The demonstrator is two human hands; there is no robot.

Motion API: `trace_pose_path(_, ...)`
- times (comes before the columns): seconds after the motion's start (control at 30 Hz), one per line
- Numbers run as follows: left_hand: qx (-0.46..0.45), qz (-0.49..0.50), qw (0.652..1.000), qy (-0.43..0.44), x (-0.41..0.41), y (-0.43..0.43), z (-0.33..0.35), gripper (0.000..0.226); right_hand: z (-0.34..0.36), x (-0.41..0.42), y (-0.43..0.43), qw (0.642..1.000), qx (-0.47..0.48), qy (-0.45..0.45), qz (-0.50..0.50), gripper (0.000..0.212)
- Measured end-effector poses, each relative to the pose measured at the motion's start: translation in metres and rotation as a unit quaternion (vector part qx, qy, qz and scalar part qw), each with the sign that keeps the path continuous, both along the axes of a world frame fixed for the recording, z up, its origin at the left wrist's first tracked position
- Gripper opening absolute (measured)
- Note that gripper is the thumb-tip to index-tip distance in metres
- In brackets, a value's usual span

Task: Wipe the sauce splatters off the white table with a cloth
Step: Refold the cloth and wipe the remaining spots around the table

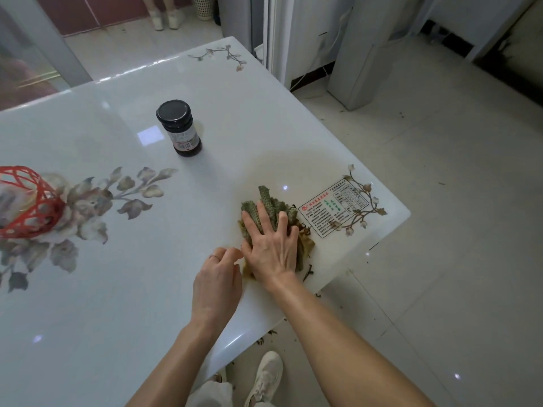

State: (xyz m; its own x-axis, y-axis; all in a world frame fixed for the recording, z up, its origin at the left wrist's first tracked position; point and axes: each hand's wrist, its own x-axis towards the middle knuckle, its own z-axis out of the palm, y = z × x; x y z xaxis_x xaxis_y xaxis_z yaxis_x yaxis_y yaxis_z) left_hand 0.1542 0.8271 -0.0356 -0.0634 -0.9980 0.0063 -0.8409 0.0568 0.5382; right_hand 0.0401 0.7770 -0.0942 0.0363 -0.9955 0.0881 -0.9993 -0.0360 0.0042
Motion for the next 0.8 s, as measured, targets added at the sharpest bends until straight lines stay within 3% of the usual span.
trace_pose_path(0.17,0.007,-0.008,1.0,0.011,-0.005,-0.006,0.001,0.01,-0.001,-0.003,0.013,0.999,-0.014,-0.009,-0.027,0.063)
trace_pose_path(0.33,-0.001,-0.012,1.0,0.01,-0.005,-0.014,0.001,0.017,0.0,-0.003,-0.027,0.994,-0.004,-0.053,-0.09,0.061)
trace_pose_path(0.5,0.01,-0.021,1.0,0.008,-0.004,-0.017,-0.002,0.014,-0.002,-0.011,-0.011,0.987,-0.032,-0.069,-0.145,0.06)
trace_pose_path(0.8,0.02,-0.03,0.999,-0.015,-0.008,-0.025,-0.002,0.024,0.004,-0.033,0.034,0.981,-0.032,-0.032,-0.19,0.056)
